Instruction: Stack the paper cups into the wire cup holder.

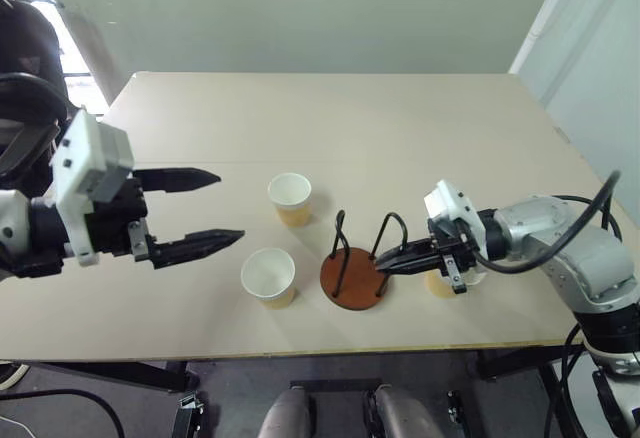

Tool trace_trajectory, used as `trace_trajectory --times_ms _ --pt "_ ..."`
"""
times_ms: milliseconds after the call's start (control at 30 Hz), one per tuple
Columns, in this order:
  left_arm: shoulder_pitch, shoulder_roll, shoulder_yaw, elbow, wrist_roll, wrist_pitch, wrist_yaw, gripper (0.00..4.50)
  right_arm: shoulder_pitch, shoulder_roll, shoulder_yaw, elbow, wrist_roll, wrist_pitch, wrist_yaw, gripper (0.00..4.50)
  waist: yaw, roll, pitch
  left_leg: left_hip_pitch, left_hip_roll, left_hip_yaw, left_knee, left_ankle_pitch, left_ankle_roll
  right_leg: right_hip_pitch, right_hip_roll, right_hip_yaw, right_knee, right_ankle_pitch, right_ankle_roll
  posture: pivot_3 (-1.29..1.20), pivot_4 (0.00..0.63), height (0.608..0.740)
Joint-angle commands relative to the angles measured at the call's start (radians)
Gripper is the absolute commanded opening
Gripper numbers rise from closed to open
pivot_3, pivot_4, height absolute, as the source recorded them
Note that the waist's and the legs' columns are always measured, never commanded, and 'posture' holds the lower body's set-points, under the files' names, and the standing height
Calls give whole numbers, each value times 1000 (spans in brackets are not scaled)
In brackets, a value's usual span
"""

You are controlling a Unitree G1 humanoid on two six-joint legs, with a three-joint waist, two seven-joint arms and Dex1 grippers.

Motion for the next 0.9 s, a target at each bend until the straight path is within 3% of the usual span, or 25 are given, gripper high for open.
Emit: trace_trajectory --times_ms 33,233,767,900 --pt "27 38 29 -50 -67 39 -67 4500 -3 -8 33 -9 -36 -67 17 15 0 0 0 0 0 0 0 0 0 0 0 0 0 0 0 0 150 740" --pt "68 61 43 -65 -64 44 -113 4500 2 -11 76 23 -92 -144 44 15 -1 0 0 0 0 0 0 0 0 0 0 0 0 0 0 0 150 740" --pt "50 46 17 -73 -62 35 -54 4500 -6 -14 145 49 -209 -191 44 15 -1 -1 0 0 0 0 0 -1 0 0 0 0 0 1 -1 0 150 740" --pt "54 46 22 -74 -68 36 -53 4500 -25 -14 150 57 -226 -173 42 1069 -1 -1 0 0 0 0 0 0 0 0 0 0 0 1 -1 0 150 740"
